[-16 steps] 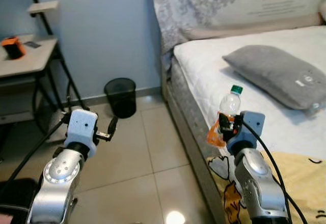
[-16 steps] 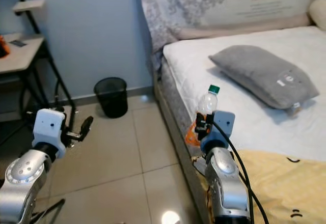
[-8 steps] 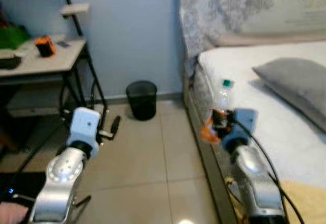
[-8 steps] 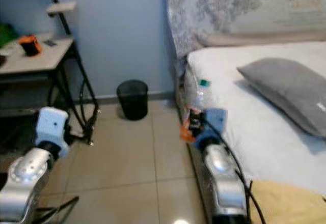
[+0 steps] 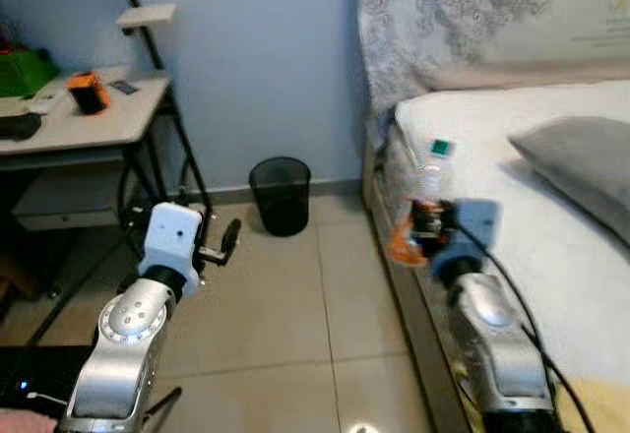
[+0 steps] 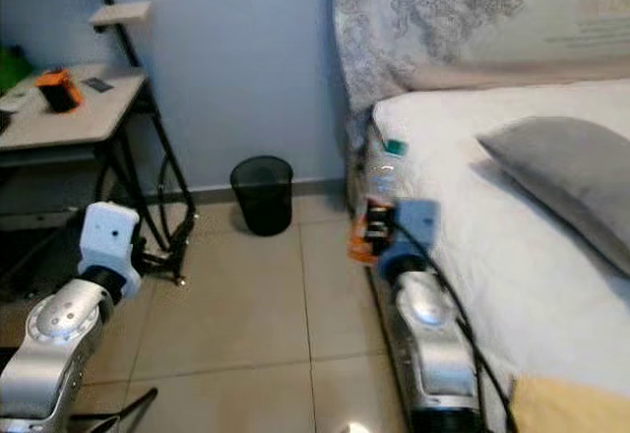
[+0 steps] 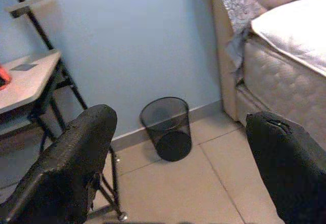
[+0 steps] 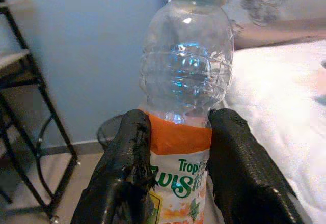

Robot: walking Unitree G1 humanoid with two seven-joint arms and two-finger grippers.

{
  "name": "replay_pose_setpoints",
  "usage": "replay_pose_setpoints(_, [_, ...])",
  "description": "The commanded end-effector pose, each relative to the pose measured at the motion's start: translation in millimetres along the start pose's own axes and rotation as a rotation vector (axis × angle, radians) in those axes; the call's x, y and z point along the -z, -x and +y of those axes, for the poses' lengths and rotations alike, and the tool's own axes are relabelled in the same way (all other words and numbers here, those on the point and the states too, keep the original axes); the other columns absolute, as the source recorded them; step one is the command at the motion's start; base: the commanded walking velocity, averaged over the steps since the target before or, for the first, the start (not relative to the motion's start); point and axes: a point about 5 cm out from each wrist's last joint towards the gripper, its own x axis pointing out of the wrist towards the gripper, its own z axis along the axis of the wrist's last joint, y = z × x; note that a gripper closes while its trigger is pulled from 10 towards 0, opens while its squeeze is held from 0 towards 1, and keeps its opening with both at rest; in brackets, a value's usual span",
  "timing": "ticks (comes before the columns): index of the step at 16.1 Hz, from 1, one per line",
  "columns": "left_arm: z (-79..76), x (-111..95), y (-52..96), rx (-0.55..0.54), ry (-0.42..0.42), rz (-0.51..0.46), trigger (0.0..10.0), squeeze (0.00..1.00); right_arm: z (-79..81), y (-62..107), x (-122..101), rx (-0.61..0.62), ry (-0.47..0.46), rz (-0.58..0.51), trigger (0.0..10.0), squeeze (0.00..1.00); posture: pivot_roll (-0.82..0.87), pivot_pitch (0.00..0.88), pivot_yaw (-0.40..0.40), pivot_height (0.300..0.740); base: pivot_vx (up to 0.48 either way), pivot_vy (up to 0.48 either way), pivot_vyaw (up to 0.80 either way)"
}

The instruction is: Clean up the room

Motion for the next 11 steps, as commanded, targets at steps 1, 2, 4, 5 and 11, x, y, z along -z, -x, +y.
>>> replay_pose_setpoints(1, [6.4,1.5,0.0,-0.015,-0.008,0.008,10.0,0.0,13.0,-2.7,-2.2,-0.049,-0.023,-0.01,10.0,0.0,-0.01,0.0,0.073,0.74,0.307,0.0,0.0])
replay_pose_setpoints(2, [7.5,1.2,-0.2,-0.016,-0.01,0.007,10.0,0.0,11.8,-3.1,-3.5,-0.036,-0.005,-0.018,10.0,0.0,-0.01,0.0,0.068,0.74,0.311,0.0,0.0])
replay_pose_setpoints(4, [9.1,-0.9,-0.8,-0.018,-0.02,0.0,10.0,0.0,9.9,-4.2,-3.5,-0.013,0.045,-0.026,10.0,0.0,0.01,0.0,0.063,0.74,0.317,0.0,0.0])
replay_pose_setpoints(5, [9.6,-3.3,-0.6,-0.015,-0.025,-0.008,10.0,0.0,5.0,-5.5,1.4,0.057,0.161,-0.008,10.0,0.0,0.01,0.0,0.061,0.74,0.341,0.0,0.0])
replay_pose_setpoints(11, [-0.2,0.6,0.4,0.015,-0.019,-0.002,10.0,0.0,10.6,-2.1,0.6,-0.027,0.086,0.01,10.0,0.0,-0.02,0.0,0.057,0.74,0.349,0.0,0.13])
